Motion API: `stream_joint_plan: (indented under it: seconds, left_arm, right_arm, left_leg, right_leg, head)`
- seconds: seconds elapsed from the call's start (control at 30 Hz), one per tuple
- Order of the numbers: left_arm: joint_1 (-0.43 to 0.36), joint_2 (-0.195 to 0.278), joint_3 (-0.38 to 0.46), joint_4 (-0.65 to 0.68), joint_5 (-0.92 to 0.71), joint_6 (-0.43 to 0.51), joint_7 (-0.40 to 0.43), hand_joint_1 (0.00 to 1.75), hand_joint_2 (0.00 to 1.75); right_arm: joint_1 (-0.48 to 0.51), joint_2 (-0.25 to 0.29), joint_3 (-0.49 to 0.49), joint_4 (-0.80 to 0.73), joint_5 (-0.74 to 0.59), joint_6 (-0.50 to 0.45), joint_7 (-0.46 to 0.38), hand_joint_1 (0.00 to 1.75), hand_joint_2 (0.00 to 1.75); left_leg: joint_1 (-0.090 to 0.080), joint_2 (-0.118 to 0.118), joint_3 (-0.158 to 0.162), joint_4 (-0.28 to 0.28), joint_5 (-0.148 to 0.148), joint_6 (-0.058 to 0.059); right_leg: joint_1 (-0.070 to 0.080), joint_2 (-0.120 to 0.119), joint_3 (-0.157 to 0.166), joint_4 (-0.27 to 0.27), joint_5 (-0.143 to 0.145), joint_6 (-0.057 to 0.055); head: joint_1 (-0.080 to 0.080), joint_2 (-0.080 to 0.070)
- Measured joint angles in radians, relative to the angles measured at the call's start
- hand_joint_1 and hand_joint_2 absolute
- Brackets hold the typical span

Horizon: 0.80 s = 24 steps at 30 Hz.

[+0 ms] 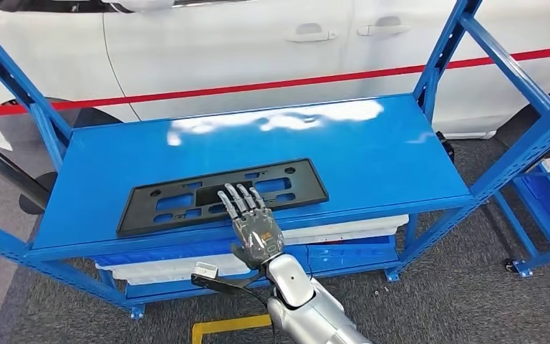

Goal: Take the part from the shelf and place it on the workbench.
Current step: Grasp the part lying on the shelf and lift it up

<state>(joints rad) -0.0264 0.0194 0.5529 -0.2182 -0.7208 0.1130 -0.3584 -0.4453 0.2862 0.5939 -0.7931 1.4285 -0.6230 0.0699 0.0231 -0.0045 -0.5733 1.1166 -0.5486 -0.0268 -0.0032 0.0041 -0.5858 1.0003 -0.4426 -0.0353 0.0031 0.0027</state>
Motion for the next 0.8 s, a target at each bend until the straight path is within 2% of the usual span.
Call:
stream_joint_plan:
  seconds: [0.07, 0.1, 0.13, 0.17, 0.2, 0.23, 0.27, 0.3, 0.4, 0.47, 0.5, 0.57, 0.6, 0.63, 0.67, 0.73, 0.77, 0.8]
  left_arm:
    - [0.002, 0.0, 0.001, 0.0, 0.001, 0.0, 0.001, 0.0, 0.0]
    - [0.004, 0.0, 0.001, 0.0, 0.001, 0.0, 0.001, 0.0, 0.0]
    - [0.005, 0.0, 0.001, 0.0, 0.001, 0.0, 0.001, 0.0, 0.0]
    - [0.006, -0.001, 0.001, 0.0, 0.001, 0.0, 0.001, 0.0, 0.0]
    - [0.006, -0.001, 0.002, 0.0, 0.0, 0.0, 0.001, 0.0, 0.0]
    - [0.006, -0.001, 0.002, 0.0, 0.0, -0.001, 0.001, 0.0, 0.0]
    - [0.005, -0.001, 0.003, 0.0, 0.0, -0.001, 0.001, 0.0, 0.0]
    - [0.004, -0.001, 0.003, 0.0, -0.001, -0.001, 0.001, 0.0, 0.0]
    - [0.005, -0.002, 0.005, 0.0, -0.004, -0.001, 0.002, 0.0, 0.0]
    - [0.005, -0.004, 0.006, 0.0, -0.006, -0.001, 0.003, 0.0, 0.0]
    - [0.005, -0.005, 0.006, 0.0, -0.007, 0.0, 0.004, 0.0, 0.0]
    - [0.004, -0.005, 0.007, 0.0, -0.013, 0.005, 0.005, 0.0, 0.0]
    - [0.004, -0.006, 0.007, 0.0, -0.017, 0.009, 0.006, 0.0, 0.0]
    - [0.004, -0.006, 0.007, 0.0, -0.021, 0.014, 0.007, 0.0, 0.0]
    - [0.005, -0.006, 0.007, 0.0, -0.023, 0.017, 0.007, 0.0, 0.0]
    - [0.005, -0.007, 0.009, 0.0, -0.029, 0.019, 0.008, 0.0, 0.0]
    - [0.005, -0.008, 0.01, 0.0, -0.033, 0.019, 0.007, 0.0, 0.0]
    - [0.004, -0.008, 0.011, 0.0, -0.037, 0.018, 0.006, 0.0, 0.0]
  right_arm:
    - [0.0, 0.001, 0.0, 0.004, 0.0, 0.001, 0.0, 0.0, 1.75]
    - [0.001, 0.001, 0.0, 0.006, 0.0, 0.002, 0.0, 0.0, 1.75]
    - [0.001, 0.001, 0.0, 0.009, 0.0, 0.004, 0.0, 0.0, 1.75]
    - [0.001, 0.001, 0.0, 0.011, 0.0, 0.006, 0.0, 0.0, 1.75]
    - [0.0, 0.002, 0.0, 0.012, 0.0, 0.008, -0.001, 0.0, 1.75]
    - [0.0, 0.003, 0.0, 0.013, -0.001, 0.01, -0.002, 0.0, 1.75]
    - [-0.001, 0.004, 0.0, 0.013, -0.002, 0.013, -0.004, 0.0, 1.75]
    - [-0.002, 0.004, 0.0, 0.013, -0.004, 0.016, -0.006, 0.0, 1.75]
    - [-0.003, 0.006, 0.0, 0.015, -0.007, 0.02, -0.01, 0.0, 1.75]
    - [-0.005, 0.007, 0.0, 0.015, -0.008, 0.019, -0.011, 0.0, 1.75]
    - [-0.005, 0.007, 0.0, 0.015, -0.008, 0.019, -0.012, 0.0, 1.75]
    - [-0.004, 0.006, 0.0, 0.018, -0.008, 0.019, -0.012, 0.0, 1.75]
    - [-0.003, 0.006, 0.0, 0.02, -0.009, 0.018, -0.012, 0.0, 1.75]
    - [-0.003, 0.005, 0.0, 0.022, -0.009, 0.018, -0.011, 0.0, 1.75]
    - [-0.003, 0.005, 0.0, 0.023, -0.01, 0.018, -0.011, 0.0, 1.75]
    - [-0.004, 0.005, 0.0, 0.023, -0.012, 0.017, -0.01, 0.0, 1.75]
    - [-0.004, 0.005, 0.0, 0.023, -0.014, 0.017, -0.01, 0.0, 1.75]
    - [-0.005, 0.005, 0.0, 0.023, -0.017, 0.017, -0.009, 0.0, 1.75]
  left_leg:
    - [0.0, 0.0, -0.076, 0.136, -0.047, -0.004]
    - [0.0, 0.0, -0.104, 0.175, -0.049, -0.006]
    - [0.0, 0.0, -0.115, 0.178, -0.031, -0.006]
    - [0.0, 0.0, -0.106, 0.139, 0.007, -0.005]
    - [0.0, 0.001, -0.082, 0.069, 0.054, -0.003]
    - [-0.002, 0.001, -0.055, 0.001, 0.088, -0.001]
    - [-0.004, 0.0, -0.033, -0.053, 0.11, 0.004]
    - [-0.006, 0.0, -0.021, -0.083, 0.116, 0.008]
    - [-0.007, -0.002, -0.015, -0.095, 0.111, 0.026]
    - [-0.002, -0.001, -0.009, -0.102, 0.112, 0.038]
    - [-0.001, -0.001, -0.007, -0.105, 0.111, 0.042]
    - [-0.002, 0.0, -0.006, -0.104, 0.109, 0.048]
    - [-0.002, 0.0, -0.005, -0.104, 0.107, 0.049]
    - [-0.002, -0.001, -0.003, -0.104, 0.105, 0.049]
    - [-0.002, -0.001, 0.0, -0.103, 0.103, 0.047]
    - [-0.003, -0.003, 0.009, -0.103, 0.097, 0.043]
    - [-0.005, -0.004, 0.012, -0.103, 0.094, 0.04]
    - [-0.006, -0.004, 0.013, -0.103, 0.091, 0.035]
  right_leg:
    - [0.002, -0.002, 0.009, 0.0, -0.008, -0.006]
    - [0.004, -0.002, 0.013, 0.001, -0.013, -0.007]
    - [0.004, -0.001, 0.018, 0.001, -0.017, -0.007]
    - [0.004, 0.0, 0.025, 0.002, -0.023, -0.006]
    - [0.004, 0.001, 0.033, 0.004, -0.029, -0.004]
    - [0.007, 0.001, 0.039, 0.006, -0.036, 0.0]
    - [0.008, 0.002, 0.042, 0.009, -0.041, 0.005]
    - [0.01, 0.002, 0.043, 0.011, -0.045, 0.01]
    - [0.01, 0.002, 0.043, 0.012, -0.051, 0.024]
    - [0.008, 0.002, 0.027, 0.051, -0.076, 0.035]
    - [0.006, 0.001, 0.002, 0.1, -0.1, 0.039]
    - [0.002, 0.001, -0.075, 0.233, -0.152, 0.046]
    - [0.0, 0.001, -0.107, 0.281, -0.161, 0.048]
    - [-0.001, 0.001, -0.122, 0.294, -0.148, 0.048]
    - [-0.002, 0.001, -0.117, 0.266, -0.117, 0.046]
    - [-0.001, 0.001, -0.061, 0.132, -0.037, 0.037]
    - [0.002, 0.001, -0.035, 0.071, -0.013, 0.032]
    - [0.005, 0.001, -0.019, 0.033, -0.002, 0.028]
  head:
    - [-0.001, 0.0]
    - [-0.001, 0.0]
    - [-0.001, 0.0]
    - [-0.001, 0.0]
    - [-0.001, 0.0]
    - [-0.001, 0.0]
    - [-0.001, 0.0]
    - [0.0, 0.0]
    - [0.001, 0.0]
    - [0.006, 0.0]
    - [0.009, 0.0]
    - [0.012, 0.0]
    - [0.012, 0.0]
    - [0.012, 0.0]
    - [0.012, 0.0]
    - [0.012, 0.0]
    - [0.012, 0.0]
    - [0.012, 0.0]
